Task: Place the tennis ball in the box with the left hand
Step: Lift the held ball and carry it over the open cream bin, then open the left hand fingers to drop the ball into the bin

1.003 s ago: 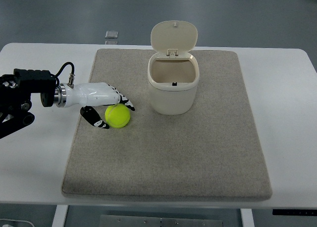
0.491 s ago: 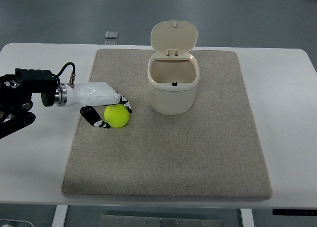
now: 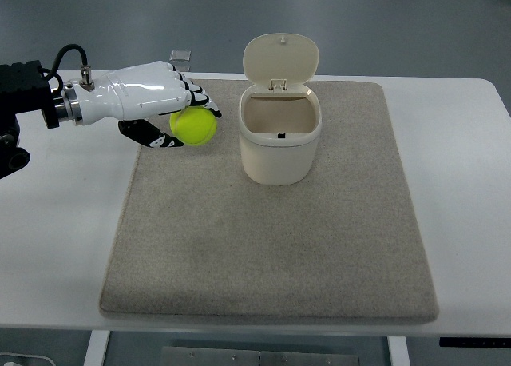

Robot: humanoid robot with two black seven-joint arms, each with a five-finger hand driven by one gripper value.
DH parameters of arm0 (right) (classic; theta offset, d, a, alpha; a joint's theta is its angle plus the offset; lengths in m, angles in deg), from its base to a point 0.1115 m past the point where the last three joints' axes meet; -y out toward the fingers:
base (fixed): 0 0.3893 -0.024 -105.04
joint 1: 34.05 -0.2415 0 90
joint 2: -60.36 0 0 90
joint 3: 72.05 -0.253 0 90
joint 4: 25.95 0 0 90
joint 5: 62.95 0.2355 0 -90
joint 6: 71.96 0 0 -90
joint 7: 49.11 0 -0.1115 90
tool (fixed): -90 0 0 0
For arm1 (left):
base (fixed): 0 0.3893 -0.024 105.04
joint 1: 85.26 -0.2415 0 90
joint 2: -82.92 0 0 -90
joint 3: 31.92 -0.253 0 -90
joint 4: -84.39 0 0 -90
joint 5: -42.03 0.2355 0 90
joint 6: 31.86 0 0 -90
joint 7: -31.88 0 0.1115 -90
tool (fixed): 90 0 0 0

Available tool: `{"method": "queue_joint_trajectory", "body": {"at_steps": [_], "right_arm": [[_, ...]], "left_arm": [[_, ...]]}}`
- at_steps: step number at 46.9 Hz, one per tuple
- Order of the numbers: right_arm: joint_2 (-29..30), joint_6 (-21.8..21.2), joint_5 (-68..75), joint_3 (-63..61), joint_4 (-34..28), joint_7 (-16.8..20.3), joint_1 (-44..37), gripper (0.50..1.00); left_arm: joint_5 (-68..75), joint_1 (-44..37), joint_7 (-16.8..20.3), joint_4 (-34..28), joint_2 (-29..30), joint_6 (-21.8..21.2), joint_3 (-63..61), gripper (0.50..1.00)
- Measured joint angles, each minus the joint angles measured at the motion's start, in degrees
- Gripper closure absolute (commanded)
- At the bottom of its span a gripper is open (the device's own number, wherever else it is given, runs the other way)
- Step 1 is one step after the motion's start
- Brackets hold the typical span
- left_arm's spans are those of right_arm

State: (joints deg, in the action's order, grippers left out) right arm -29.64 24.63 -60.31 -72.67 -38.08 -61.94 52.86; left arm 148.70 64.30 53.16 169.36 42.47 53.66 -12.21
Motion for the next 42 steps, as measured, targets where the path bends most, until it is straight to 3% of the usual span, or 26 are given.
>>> {"method": "queue_joint_trajectory", "body": {"at_steps": [18, 28, 29, 31, 32, 36, 39, 42], "right_arm": [[0.0, 0.0, 0.0, 0.0, 0.0, 0.0, 0.0, 0.562], [0.0, 0.0, 0.0, 0.0, 0.0, 0.0, 0.0, 0.562], [0.0, 0.0, 0.0, 0.0, 0.0, 0.0, 0.0, 0.562], [0.0, 0.0, 0.0, 0.0, 0.0, 0.0, 0.0, 0.562], [0.0, 0.0, 0.0, 0.0, 0.0, 0.0, 0.0, 0.562], [0.0, 0.0, 0.0, 0.0, 0.0, 0.0, 0.0, 0.562], [0.0, 0.0, 0.0, 0.0, 0.0, 0.0, 0.0, 0.562], [0.0, 0.0, 0.0, 0.0, 0.0, 0.0, 0.0, 0.562]], "left_arm": [[9.8, 5.3, -0.1, -0.6, -8.8, -1.4, -0.6, 1.0], [10.7, 7.5, -0.2, -4.2, -13.2, -1.4, -0.6, 1.0], [10.7, 7.5, -0.2, -4.7, -13.6, -1.4, -0.6, 0.969], [10.7, 7.6, -0.2, -5.6, -14.5, -1.4, -0.6, 0.86], [10.7, 7.6, -0.2, -6.0, -14.8, -1.3, -0.7, 0.836], [10.7, 7.7, -0.3, -7.6, -16.0, -1.3, -0.7, 0.819], [10.7, 7.7, -0.3, -8.4, -16.7, -1.3, -0.7, 0.767], [10.7, 7.7, -0.3, -9.2, -17.1, -1.3, -0.7, 0.761]]}}
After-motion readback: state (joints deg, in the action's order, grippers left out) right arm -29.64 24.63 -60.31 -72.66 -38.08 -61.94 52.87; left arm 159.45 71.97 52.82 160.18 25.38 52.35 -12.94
